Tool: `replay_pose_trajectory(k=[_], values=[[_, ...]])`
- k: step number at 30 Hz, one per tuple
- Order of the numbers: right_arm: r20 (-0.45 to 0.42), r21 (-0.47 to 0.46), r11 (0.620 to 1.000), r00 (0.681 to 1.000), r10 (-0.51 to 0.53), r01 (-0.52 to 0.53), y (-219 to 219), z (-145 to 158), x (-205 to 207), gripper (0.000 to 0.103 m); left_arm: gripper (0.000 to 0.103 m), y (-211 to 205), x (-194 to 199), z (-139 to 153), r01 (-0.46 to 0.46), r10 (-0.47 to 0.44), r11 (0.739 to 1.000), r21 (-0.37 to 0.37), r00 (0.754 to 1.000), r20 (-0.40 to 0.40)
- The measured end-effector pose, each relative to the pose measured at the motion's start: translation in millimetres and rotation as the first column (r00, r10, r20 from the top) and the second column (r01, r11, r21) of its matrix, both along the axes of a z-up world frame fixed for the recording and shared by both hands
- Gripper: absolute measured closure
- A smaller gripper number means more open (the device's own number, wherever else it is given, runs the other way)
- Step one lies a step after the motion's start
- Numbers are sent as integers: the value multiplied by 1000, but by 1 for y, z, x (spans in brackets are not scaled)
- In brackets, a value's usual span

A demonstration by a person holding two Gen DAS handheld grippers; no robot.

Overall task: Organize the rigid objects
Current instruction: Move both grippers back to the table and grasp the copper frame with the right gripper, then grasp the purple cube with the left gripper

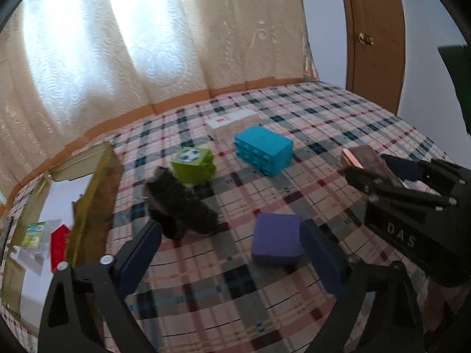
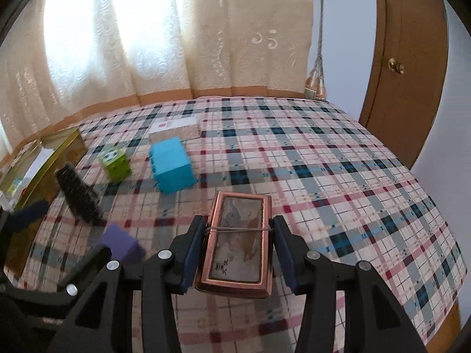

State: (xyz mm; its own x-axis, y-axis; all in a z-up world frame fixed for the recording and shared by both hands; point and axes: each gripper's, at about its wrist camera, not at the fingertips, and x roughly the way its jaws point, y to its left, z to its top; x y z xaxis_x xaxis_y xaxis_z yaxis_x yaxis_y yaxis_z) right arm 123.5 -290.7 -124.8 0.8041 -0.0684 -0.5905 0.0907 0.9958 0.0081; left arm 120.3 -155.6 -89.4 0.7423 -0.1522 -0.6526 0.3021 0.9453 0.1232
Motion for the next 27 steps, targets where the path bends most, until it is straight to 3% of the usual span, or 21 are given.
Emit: replay_pose_trajectory(k=[3, 9, 11, 12, 13, 20, 27], values=[[4, 20, 1000, 1000, -9, 9, -4, 1, 2, 54, 14, -8, 3, -3, 25, -25, 1000, 10, 999, -21], [22, 32, 999, 999, -23, 22, -8, 3, 0, 54, 34, -19, 17, -13, 68, -68, 998, -1, 991, -115], [25, 31, 999, 999, -21, 20, -7, 3, -1, 53, 44, -21, 17, -14, 80, -80, 997, -4, 989, -121], [27, 31, 999, 999, -20, 19, -7, 3, -1, 53, 58, -22, 18, -15, 90, -90, 996, -7, 988, -127], [29, 31, 999, 999, -19, 18, -7, 3, -1, 53, 63, -23, 18, -16, 103, -103, 995, -9, 985, -136], [52, 45, 999, 998, -22, 20, -8, 5, -5, 53, 64, -21, 19, -15, 115, -119, 993, -35, 983, -140], [98, 59, 998, 995, -15, 9, -6, 9, -10, 53, 64, -7, 6, -1, 75, -78, 995, -59, 996, -39]])
